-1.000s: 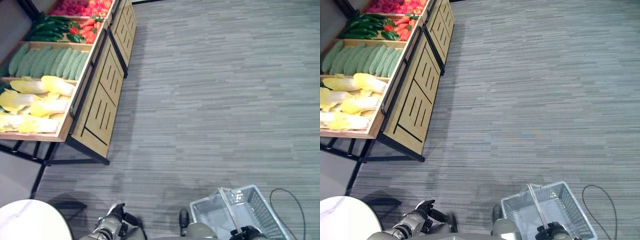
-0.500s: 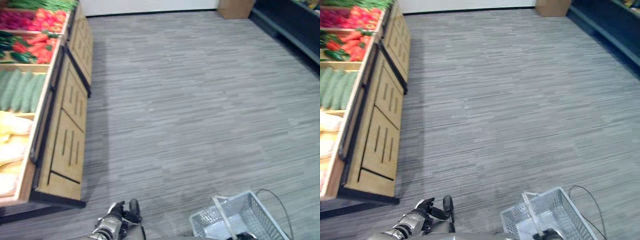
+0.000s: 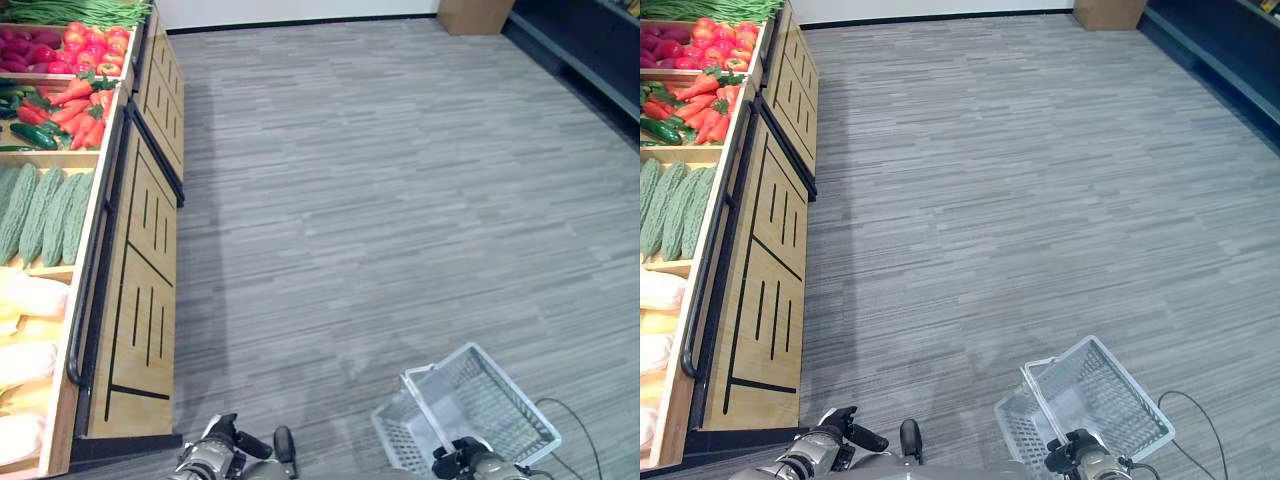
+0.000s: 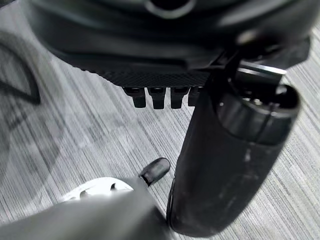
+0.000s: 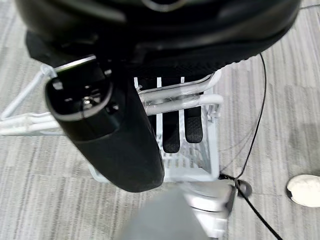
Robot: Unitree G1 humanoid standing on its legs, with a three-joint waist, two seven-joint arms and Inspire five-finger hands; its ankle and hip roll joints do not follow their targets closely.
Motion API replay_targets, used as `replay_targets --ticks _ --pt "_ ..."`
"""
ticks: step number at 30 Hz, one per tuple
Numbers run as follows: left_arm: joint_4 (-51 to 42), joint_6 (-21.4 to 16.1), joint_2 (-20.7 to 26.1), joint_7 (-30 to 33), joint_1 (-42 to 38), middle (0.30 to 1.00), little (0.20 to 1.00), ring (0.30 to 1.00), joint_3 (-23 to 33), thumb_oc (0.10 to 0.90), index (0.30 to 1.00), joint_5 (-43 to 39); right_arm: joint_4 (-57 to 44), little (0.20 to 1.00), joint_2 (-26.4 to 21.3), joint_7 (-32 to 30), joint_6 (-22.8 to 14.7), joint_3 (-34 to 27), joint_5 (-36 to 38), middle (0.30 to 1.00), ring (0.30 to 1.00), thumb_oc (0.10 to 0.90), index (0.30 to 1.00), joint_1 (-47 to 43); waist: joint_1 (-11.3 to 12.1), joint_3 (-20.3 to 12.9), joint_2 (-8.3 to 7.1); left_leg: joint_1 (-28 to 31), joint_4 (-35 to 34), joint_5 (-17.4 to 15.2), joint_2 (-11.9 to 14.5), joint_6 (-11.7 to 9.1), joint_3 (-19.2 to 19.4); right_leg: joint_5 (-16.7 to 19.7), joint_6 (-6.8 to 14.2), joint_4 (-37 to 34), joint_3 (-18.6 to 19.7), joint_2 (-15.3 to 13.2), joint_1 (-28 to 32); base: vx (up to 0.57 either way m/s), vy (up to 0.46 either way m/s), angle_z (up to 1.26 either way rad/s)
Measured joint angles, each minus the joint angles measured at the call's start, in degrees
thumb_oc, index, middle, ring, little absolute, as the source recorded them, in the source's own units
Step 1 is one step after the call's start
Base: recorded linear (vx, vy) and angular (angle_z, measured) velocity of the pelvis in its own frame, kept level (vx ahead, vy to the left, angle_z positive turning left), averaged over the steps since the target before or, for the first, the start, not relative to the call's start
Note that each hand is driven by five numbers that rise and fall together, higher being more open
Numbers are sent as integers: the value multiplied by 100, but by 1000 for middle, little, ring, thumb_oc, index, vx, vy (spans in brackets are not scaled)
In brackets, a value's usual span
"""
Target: Get the vegetables into the basket
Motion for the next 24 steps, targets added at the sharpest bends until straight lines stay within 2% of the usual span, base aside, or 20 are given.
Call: replay_targets --ticks 1,3,4,5,6,7,8,9,10,11,12,14,16,20,24 --pt "-34 11 23 -16 17 1000 1000 1000 -2 900 1000 3 -22 300 -26 -20 6 0 -5 300 300 400 300 0 43 32 48 71 0 -52 -15 43 14 -375 -122 -14 -508 -226 -130 259 -22 10" --pt "-32 76 60 -37 -19 1000 1000 1000 -4 900 1000 49 -116 300 -48 8 5 -1 -1 300 300 400 300 -20 18 99 134 151 0 -180 45 93 -39 -701 -279 -466 -803 -237 -285 221 -42 -4" --pt "14 118 67 -52 -53 1000 1000 1000 -6 900 1000 103 -179 300 -44 20 6 -3 0 300 300 400 300 -17 -37 163 195 223 0 -188 106 59 -68 -865 -345 -984 -941 -183 -368 251 -63 11" --pt "64 143 33 -58 -61 1000 1000 1000 -2 900 1000 123 -237 300 -49 19 -33 0 4 300 300 400 300 -24 -183 237 303 281 -1 -262 221 3 -184 -895 -382 -1829 -845 111 -402 253 -57 22" --pt "148 145 28 -55 -82 1000 1000 1000 2 900 1000 167 -245 300 -47 29 -32 6 6 300 300 400 300 -34 -260 267 343 324 -1 -268 287 -36 -220 -843 -373 -2489 -685 270 -421 224 -55 49" --pt "300 151 81 -55 -85 1000 1000 1000 116 900 1000 217 -274 300 1 47 -37 43 8 300 300 400 300 -7 -358 306 293 407 -1 -222 317 -116 -308 -440 -347 -3485 -500 422 -433 147 -34 61" --pt "321 150 136 -56 -78 1000 1000 1000 134 900 1000 216 -265 300 60 59 -19 50 14 300 300 400 300 41 -393 348 126 528 -1 -206 229 -161 -318 7 -470 -3813 -543 357 -455 172 -33 67" --pt "261 134 136 -56 -55 1000 1000 1000 122 900 1000 226 -249 300 91 87 -1 51 21 300 300 400 300 95 -414 367 46 609 -7 -338 232 -207 -486 202 -531 -4008 -413 434 -479 62 -13 104" --pt "251 93 221 -63 24 1000 1000 1000 123 900 1000 271 -183 300 193 77 7 58 46 300 300 400 300 244 -497 315 -126 657 -36 -405 228 -561 -776 625 -552 -4161 -78 485 -366 64 -21 103" --pt "217 77 100 -60 80 1000 1000 1000 125 900 1000 315 -102 300 180 60 40 16 63 300 300 400 300 277 -488 301 -49 653 -34 -391 398 -699 -831 478 -593 -4256 -190 660 -234 16 -85 100" --pt "156 48 90 -61 111 1000 1000 1000 130 900 1000 318 -43 300 151 17 86 10 65 300 300 400 300 238 -490 290 -10 686 -29 -308 439 -815 -771 626 -730 -4385 -274 721 -117 8 -93 49" --pt "142 46 56 -72 104 1000 1000 1000 129 900 1000 324 -109 300 -9 -6 86 10 70 300 300 400 300 182 -528 241 96 600 -19 -271 574 -800 -690 745 -905 -4665 -472 875 47 28 -70 33" --pt "138 27 -4 -72 73 1000 1000 1000 128 900 1000 326 -226 300 -162 -63 71 4 71 300 300 400 300 149 -527 238 102 573 -14 -258 629 -817 -693 779 -951 -4740 -522 933 63 48 -55 12" --pt "157 27 -71 -74 66 1000 1000 1000 128 900 1000 326 -205 300 -266 -94 86 7 69 300 300 400 300 155 -525 231 115 623 -1 -349 652 -999 -712 789 -931 -4841 -520 959 165 86 -93 0" --pt "151 26 -69 -70 116 1000 1000 1000 129 900 1000 321 -157 300 -203 -90 91 3 70 300 300 400 300 273 -528 227 173 641 -2 -357 600 -978 -769 765 -858 -4841 -550 890 206 47 -60 7"
